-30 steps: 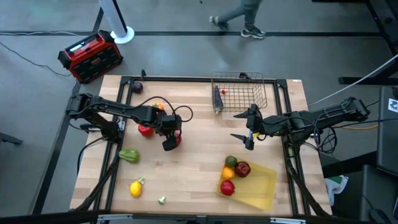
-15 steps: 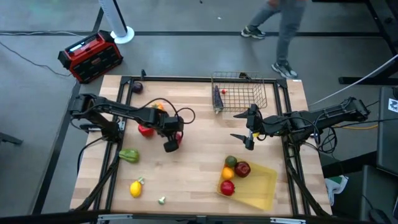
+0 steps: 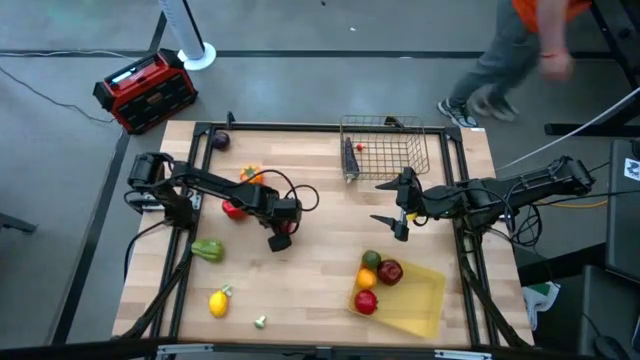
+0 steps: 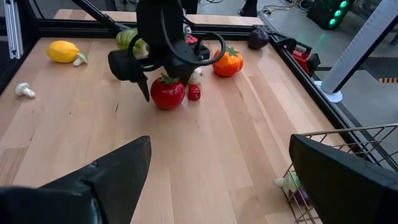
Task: Sort produce into baskets
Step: Put the red tomato into the yellow bin, then put the green mushroom into the wire basket
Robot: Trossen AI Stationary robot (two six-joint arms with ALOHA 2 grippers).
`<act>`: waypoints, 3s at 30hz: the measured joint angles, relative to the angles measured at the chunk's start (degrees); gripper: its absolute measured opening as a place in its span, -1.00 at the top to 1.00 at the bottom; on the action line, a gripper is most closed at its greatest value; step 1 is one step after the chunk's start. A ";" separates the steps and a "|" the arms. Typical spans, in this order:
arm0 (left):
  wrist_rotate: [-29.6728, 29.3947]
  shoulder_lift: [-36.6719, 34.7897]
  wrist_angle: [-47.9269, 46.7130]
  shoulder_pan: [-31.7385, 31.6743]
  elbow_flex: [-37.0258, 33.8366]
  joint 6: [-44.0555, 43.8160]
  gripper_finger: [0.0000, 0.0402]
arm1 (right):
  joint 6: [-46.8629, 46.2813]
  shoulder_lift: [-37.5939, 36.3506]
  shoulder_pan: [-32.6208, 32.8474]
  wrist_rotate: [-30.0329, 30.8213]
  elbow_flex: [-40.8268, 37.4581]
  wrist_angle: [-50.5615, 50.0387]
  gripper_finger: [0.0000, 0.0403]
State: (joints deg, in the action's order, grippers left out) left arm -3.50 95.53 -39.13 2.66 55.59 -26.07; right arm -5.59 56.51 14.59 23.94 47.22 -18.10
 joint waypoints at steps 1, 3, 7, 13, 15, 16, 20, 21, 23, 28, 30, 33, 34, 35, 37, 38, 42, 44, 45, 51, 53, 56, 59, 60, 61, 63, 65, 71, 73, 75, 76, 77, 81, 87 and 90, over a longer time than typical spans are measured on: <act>-0.03 0.00 0.14 -0.01 0.01 -0.46 -0.95 | -0.02 0.00 0.02 0.00 0.00 0.03 -0.87; -0.03 -0.01 0.11 -0.01 0.00 -2.26 -0.94 | 0.00 0.00 0.02 0.00 0.00 0.04 -0.87; -0.18 -0.20 -0.46 -0.01 0.00 -2.59 -0.85 | -0.02 -0.01 0.00 0.00 0.00 0.02 -0.87; -0.20 -0.20 -0.42 -0.05 0.00 -2.72 -0.56 | -0.02 -0.02 0.00 0.00 0.00 0.04 -0.87; -0.20 -0.20 0.12 -0.05 0.00 -3.60 -0.48 | -0.02 -0.02 0.00 0.00 0.00 0.02 -0.87; -0.18 -0.22 0.88 -0.05 0.00 -3.97 -0.46 | -0.02 -0.01 0.01 -0.01 0.00 0.02 -0.87; 0.53 -0.20 4.34 0.01 1.20 -4.68 -0.45 | -0.02 -0.02 0.00 0.00 0.00 0.02 -0.87; 0.88 -0.21 5.71 0.04 1.75 -4.84 -0.46 | -0.02 -0.02 0.01 0.00 0.00 0.02 -0.87; 1.82 -0.22 8.06 0.04 2.87 -5.36 -0.48 | -0.02 -0.01 0.01 0.00 0.00 0.02 -0.87; 4.52 -0.22 16.52 0.04 5.57 -6.03 -0.50 | -0.02 -0.02 0.02 0.00 0.00 0.02 -0.87; 4.78 -0.22 20.96 0.04 6.20 -6.93 -0.50 | -0.02 -0.02 0.01 0.00 0.00 0.08 -0.87; 4.80 -0.22 30.17 0.04 6.46 -8.31 -0.50 | -0.01 -0.01 0.01 0.00 0.00 0.08 -0.87; 4.79 -0.22 33.12 0.05 6.47 -8.60 -0.50 | 0.01 -0.01 0.01 0.00 0.00 0.27 -0.87; 4.78 -0.22 36.03 0.17 6.47 -8.63 -0.50 | -0.02 -0.02 0.01 -0.01 0.00 0.65 -0.87; 4.52 -0.04 41.58 0.60 6.47 -8.61 -0.51 | -0.02 -0.02 0.02 0.00 0.00 1.34 -0.87; 4.41 0.21 44.43 0.95 6.49 -8.65 -0.51 | -0.04 -0.02 0.02 0.00 0.00 1.52 -0.87; 4.38 2.71 54.90 3.66 6.51 -8.78 -0.51 | -0.10 -0.02 0.02 -1.32 0.00 1.53 -0.87; 4.31 4.58 59.11 5.55 6.51 -9.40 -0.51 | -0.10 -0.02 0.01 -1.51 0.00 1.53 -0.87; 4.32 5.62 61.52 6.49 6.51 -9.70 -0.51 | -0.10 -0.02 0.01 -1.49 0.00 1.60 -0.87; 4.32 13.16 69.62 11.84 8.29 -11.39 -0.51 | -0.08 -0.02 0.01 -0.70 0.00 1.69 -0.87; 4.28 16.12 69.82 13.23 10.48 -11.65 -0.51 | -0.08 -0.02 0.02 -0.55 0.00 1.72 -0.87; 4.24 20.95 69.81 14.92 14.68 -11.65 -0.51 | -0.08 -0.02 0.02 -0.55 0.00 1.70 -0.87; 4.24 25.36 69.78 15.84 19.12 -10.65 -0.51 | -0.08 -0.02 0.00 -0.57 0.00 1.68 -0.87; 4.25 26.60 69.81 15.88 20.46 -10.62 -0.51 | -0.08 -0.02 0.00 -0.55 0.00 1.68 -0.87; 4.32 27.68 69.79 15.87 21.51 -10.60 -0.51 | -0.08 -0.02 0.02 -0.57 0.00 1.66 -0.87; 4.63 29.27 69.78 15.69 23.28 -10.66 -0.52 | -0.08 -0.02 0.02 -0.56 0.00 1.63 -0.87; 4.63 30.03 69.81 15.64 24.10 -10.89 -0.54 | -0.08 -0.02 0.01 -0.57 0.00 1.54 -0.87; 4.80 30.53 69.44 15.19 24.28 -11.49 -0.59 | -0.08 -0.02 0.02 -0.57 0.00 1.53 -0.87; 4.79 30.53 69.48 15.07 24.28 -10.98 -0.63 | -0.08 -0.02 0.02 -0.57 0.00 1.52 -0.87; 4.79 30.53 69.46 15.07 24.28 -10.58 -0.67 | -0.08 -0.02 0.01 -0.57 0.00 1.52 -0.87; 4.78 30.53 69.48 15.07 24.28 -10.52 -0.70 | -0.08 -0.02 0.00 -0.57 0.00 1.50 -0.87; 4.78 30.53 69.47 15.07 24.28 -10.46 -0.72 | -0.08 -0.02 0.00 -0.57 0.00 1.50 -0.87; 4.85 30.53 67.52 15.07 24.28 -10.42 -0.85 | -0.08 -0.02 0.00 -0.57 0.00 1.50 -0.87; 6.91 30.03 65.69 14.23 24.28 -11.18 -0.96 | -0.08 -0.02 0.02 -0.58 0.00 1.46 -0.87; 11.10 28.81 63.33 12.96 24.28 -9.50 -0.96 | -0.08 -0.02 0.00 -0.59 0.00 1.37 -0.87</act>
State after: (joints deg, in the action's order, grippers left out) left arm 7.60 124.33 24.20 15.62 79.87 -35.57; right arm -5.67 56.49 14.59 23.35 47.22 -16.73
